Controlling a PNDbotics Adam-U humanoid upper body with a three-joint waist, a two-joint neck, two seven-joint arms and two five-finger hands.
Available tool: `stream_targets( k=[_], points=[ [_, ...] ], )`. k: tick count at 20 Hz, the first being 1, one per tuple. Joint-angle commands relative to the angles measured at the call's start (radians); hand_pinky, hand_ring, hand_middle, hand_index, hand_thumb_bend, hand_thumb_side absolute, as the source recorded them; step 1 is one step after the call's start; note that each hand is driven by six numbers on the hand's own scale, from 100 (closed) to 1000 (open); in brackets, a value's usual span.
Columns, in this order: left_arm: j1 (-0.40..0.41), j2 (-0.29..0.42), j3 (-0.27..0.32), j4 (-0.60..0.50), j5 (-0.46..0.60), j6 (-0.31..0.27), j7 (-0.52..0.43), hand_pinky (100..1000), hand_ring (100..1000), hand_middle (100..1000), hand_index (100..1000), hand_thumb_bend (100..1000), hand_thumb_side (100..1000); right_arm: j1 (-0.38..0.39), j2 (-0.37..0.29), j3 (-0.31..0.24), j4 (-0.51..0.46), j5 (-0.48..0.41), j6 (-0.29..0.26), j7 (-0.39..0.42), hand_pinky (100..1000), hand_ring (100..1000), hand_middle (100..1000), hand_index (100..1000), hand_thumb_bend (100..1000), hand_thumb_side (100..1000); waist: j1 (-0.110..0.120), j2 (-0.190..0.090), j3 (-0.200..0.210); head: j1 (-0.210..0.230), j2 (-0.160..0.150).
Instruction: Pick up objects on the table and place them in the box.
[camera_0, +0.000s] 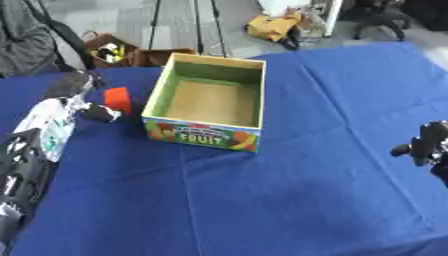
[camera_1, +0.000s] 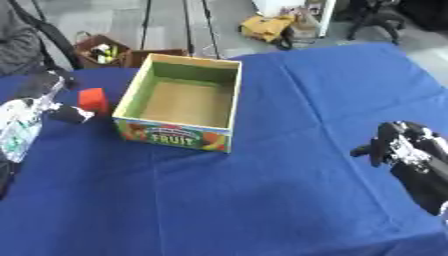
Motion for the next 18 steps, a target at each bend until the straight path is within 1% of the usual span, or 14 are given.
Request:
stream_targets(
  k=[1,6,9,14,18],
  points=[
    [-0.025,0.016,0.011,-0.013,0.003,-0.002,0.033,773,779,747,791,628,368,-0.012,-0.015,-0.001,-0.009,0.001,-0.002,0.005,591,340,313,377,100,222,-0.002,-0.012,-0.003,0.000,-0.012],
    [-0.030,0.017,0.012,-0.002,0.028,-0.039,0.035,783,794,760,798,658,387,-0.016,-0.016,0.004,-0.010,0.001,-0.001,0.011,592,340,314,378,100,221,-0.002,-0.007,-0.011,0.006,-0.019],
    [-0.033,0.023,0.013,0.004,0.027,-0.055,0.029,780,776,741,799,662,389,-0.019,-0.014,0.007,-0.011,0.004,-0.001,0.016,593,340,313,378,100,219,-0.002,0.001,-0.022,0.009,-0.023],
    [-0.028,0.029,0.024,0.019,0.024,-0.054,0.025,776,773,727,802,662,384,-0.022,-0.014,0.008,-0.011,0.009,-0.001,0.019,593,340,313,378,100,217,0.002,0.011,-0.032,0.010,-0.029],
    [-0.025,0.029,0.031,0.039,0.028,-0.051,0.045,768,759,709,799,661,380,-0.024,-0.013,0.009,-0.010,0.013,-0.001,0.023,593,341,313,378,100,216,0.004,0.016,-0.038,0.009,-0.035]
  ],
)
